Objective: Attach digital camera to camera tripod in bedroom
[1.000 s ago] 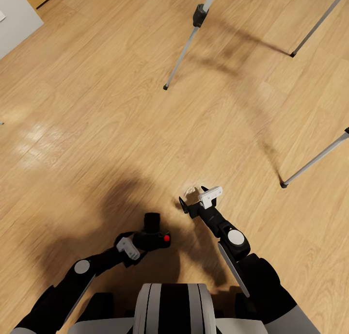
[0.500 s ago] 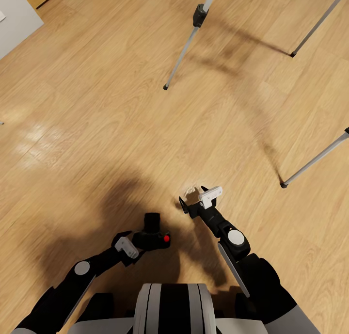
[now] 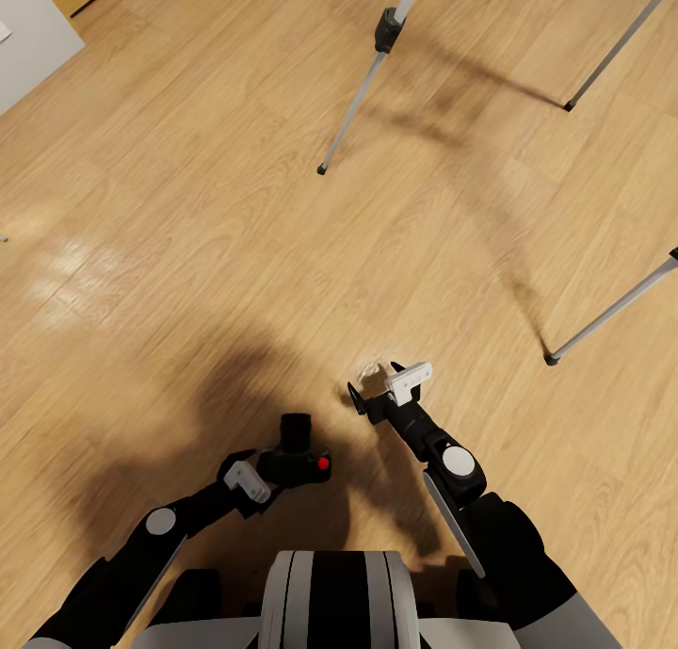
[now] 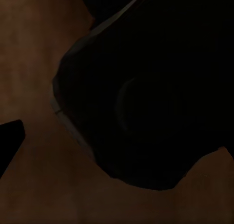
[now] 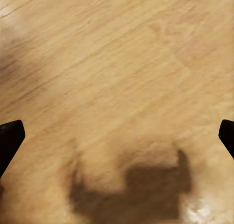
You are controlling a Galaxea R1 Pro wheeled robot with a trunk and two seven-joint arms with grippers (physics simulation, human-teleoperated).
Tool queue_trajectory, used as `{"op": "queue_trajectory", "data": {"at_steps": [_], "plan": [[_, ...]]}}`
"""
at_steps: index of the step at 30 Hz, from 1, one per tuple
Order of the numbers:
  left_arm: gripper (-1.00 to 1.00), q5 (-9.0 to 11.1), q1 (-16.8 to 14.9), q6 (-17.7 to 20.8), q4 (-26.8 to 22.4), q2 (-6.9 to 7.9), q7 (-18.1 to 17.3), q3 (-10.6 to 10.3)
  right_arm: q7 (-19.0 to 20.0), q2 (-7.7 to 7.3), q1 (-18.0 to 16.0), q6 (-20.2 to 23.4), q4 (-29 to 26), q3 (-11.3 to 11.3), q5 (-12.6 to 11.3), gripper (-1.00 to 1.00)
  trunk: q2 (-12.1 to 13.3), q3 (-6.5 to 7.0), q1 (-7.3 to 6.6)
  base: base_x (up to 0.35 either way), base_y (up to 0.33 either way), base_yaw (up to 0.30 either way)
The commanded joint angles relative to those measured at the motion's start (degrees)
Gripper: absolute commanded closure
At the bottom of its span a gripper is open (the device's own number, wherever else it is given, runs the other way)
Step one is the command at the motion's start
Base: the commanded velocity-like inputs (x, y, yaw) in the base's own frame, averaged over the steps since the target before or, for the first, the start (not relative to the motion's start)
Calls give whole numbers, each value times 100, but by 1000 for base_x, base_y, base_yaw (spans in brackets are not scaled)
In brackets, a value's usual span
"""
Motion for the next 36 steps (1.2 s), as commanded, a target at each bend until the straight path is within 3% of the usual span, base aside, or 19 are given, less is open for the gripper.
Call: {"op": "queue_trajectory", "data": {"at_steps": [1,8,11,36], "plan": [[-100,-59,-2,-30,-3,3,0,-11,9,-3,-2,33,-9,4,1,-100,-1,-3,-1,0,0,0],[-100,-59,-2,-30,-25,-10,1,-399,9,-3,-2,32,-9,4,1,-100,-1,-3,-1,0,0,0],[-100,-59,-2,-30,-30,-12,1,-459,9,-3,-2,29,-9,4,2,-100,-1,-3,-1,0,0,0],[-100,-59,-2,-29,-185,-54,9,-568,9,-3,-2,31,-9,4,1,-100,-1,-3,-1,0,0,0]]}}
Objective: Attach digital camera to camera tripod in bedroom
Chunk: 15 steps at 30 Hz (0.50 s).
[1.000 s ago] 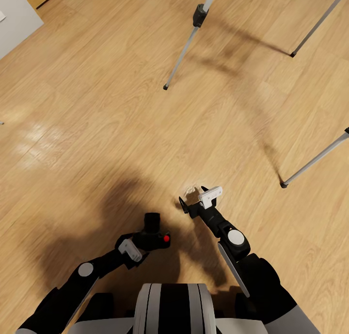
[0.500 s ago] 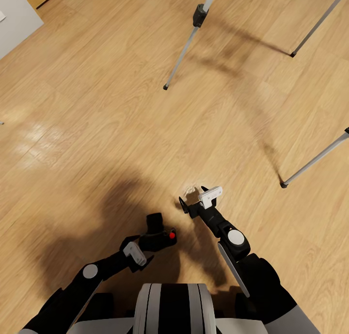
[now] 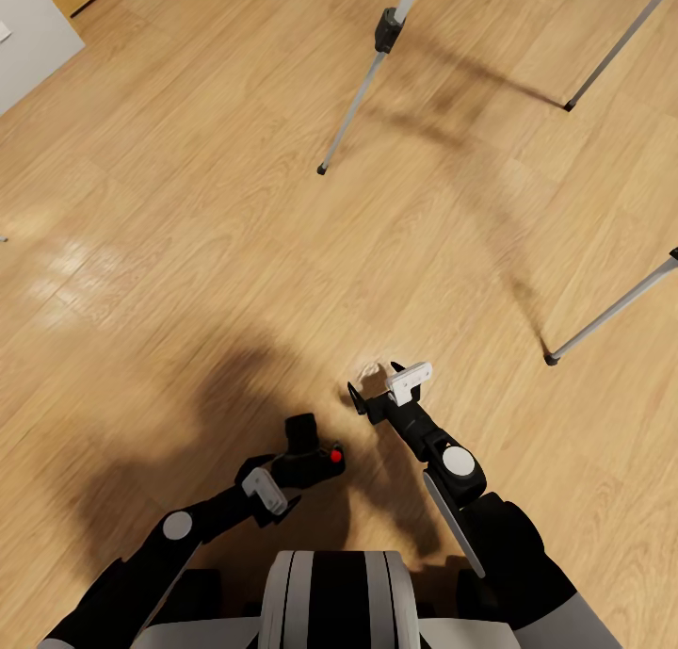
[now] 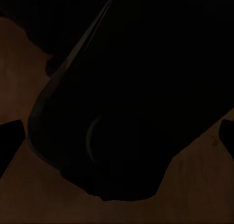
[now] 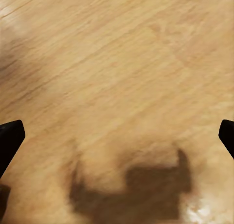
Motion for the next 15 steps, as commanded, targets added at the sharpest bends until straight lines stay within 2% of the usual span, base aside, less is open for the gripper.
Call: {"op": "queue_trajectory", "data": {"at_steps": [1,15], "plan": [[-100,-59,-2,-28,-9,2,1,-4,9,-3,-2,33,-9,4,3,-100,-1,-3,-1,0,0,0],[-100,-59,-2,-30,-139,-18,9,-4,9,-3,-2,31,-9,4,3,-100,-1,-3,-1,0,0,0]]}}
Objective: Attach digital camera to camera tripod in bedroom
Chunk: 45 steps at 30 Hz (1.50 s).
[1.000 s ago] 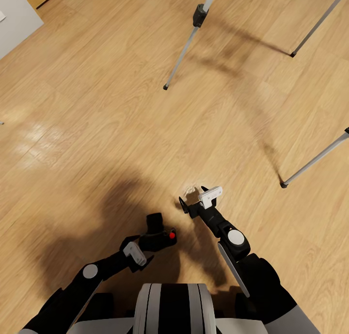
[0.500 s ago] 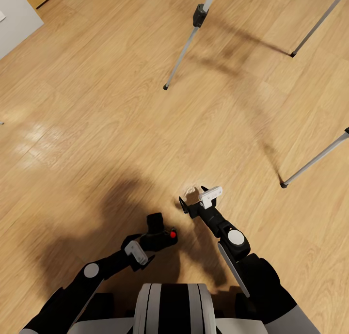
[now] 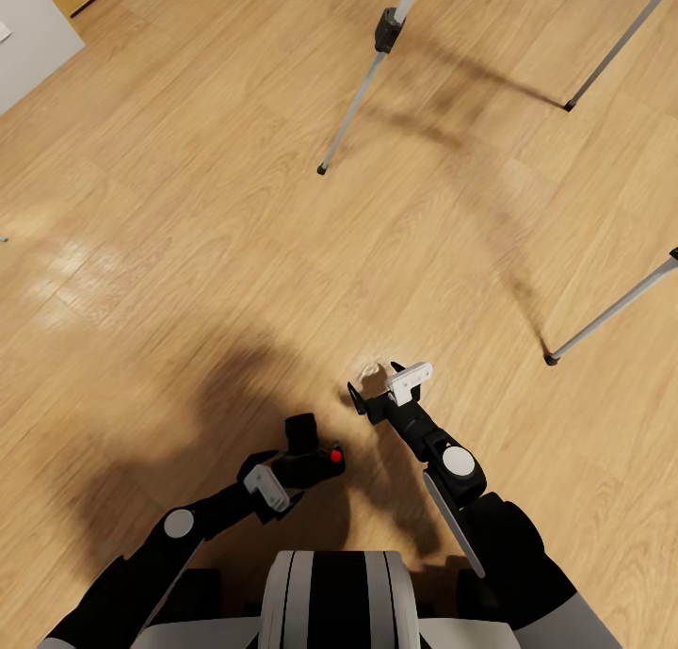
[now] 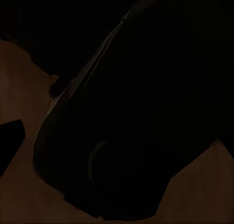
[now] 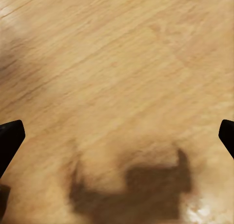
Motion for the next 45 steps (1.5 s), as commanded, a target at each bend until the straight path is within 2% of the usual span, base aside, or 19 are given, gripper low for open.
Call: {"op": "queue_trajectory", "data": {"at_steps": [1,9,10,17,33,34,38,42,45], "plan": [[-100,-59,-2,-30,-11,3,1,-4,9,-3,-2,31,-9,4,3,-100,-1,-3,-1,0,0,0],[-100,-59,-2,-30,-31,-5,3,-4,9,-3,-2,35,-9,4,1,-100,-1,-3,-1,0,0,0],[100,-59,-2,-30,-27,-9,3,-4,9,-3,-2,35,-9,4,-1,-100,-1,-3,-1,0,0,0],[100,-59,-2,-27,-19,-56,2,-4,9,-3,-2,33,-9,4,2,-100,-1,-3,-1,0,0,0],[100,-59,3,-30,-176,-46,2,-4,9,-3,-2,28,-9,4,0,-100,-1,-3,-1,0,0,0],[100,-27,7,505,-1962,220,31,132,9,-3,-2,27,-9,-4,-5,-100,-1,-3,-1,0,0,0],[100,-25,7,1142,-2357,228,25,316,9,-3,-2,27,-9,-5,-5,-100,-1,-3,-1,0,0,0],[100,-21,7,1474,-2532,218,25,382,9,-3,-2,27,-9,-5,-5,-100,-1,-3,-1,0,0,0],[100,-18,7,1878,-2650,190,28,437,9,-3,-2,27,-9,-5,-5,-100,-1,-3,-1,0,0,0]]}}
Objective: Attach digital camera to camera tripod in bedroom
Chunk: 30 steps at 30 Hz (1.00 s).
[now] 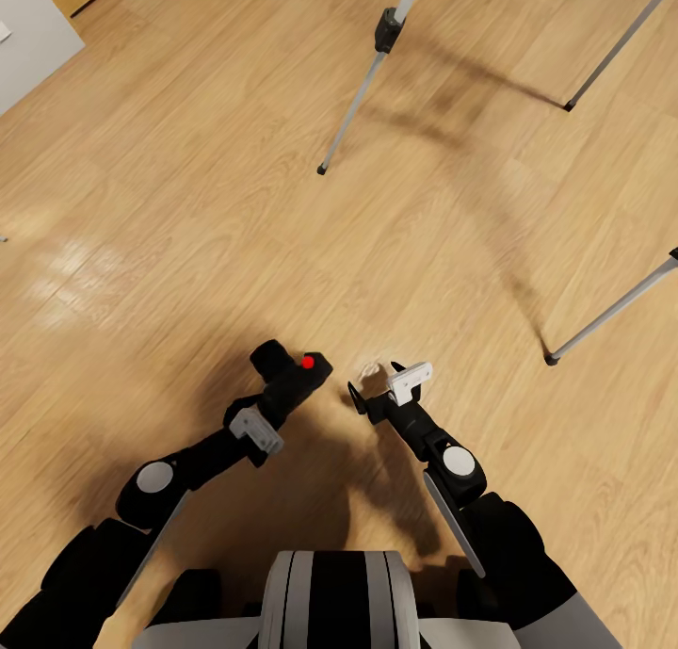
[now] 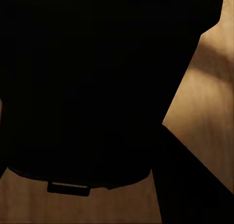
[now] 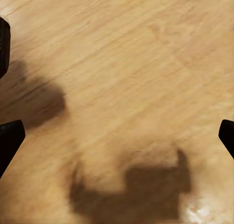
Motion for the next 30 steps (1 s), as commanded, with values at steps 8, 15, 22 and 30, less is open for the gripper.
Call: {"op": "queue_trajectory", "data": {"at_steps": [8,15,22,30], "plan": [[100,-54,-2,762,-233,-71,-25,59,9,-4,-2,32,-9,4,2,-100,-1,-3,-1,0,0,0],[100,-59,-2,1324,-386,-365,-14,124,9,-4,-2,32,-9,4,2,-100,-1,-3,-1,0,0,0],[100,-61,-2,1722,-402,-752,6,277,6,-4,-2,-24,-9,4,2,-100,-1,-3,-1,0,0,0],[100,-68,-2,1756,-388,-771,11,467,1,-4,-1,-553,-9,4,2,-100,-1,-3,-1,0,0,0]]}}
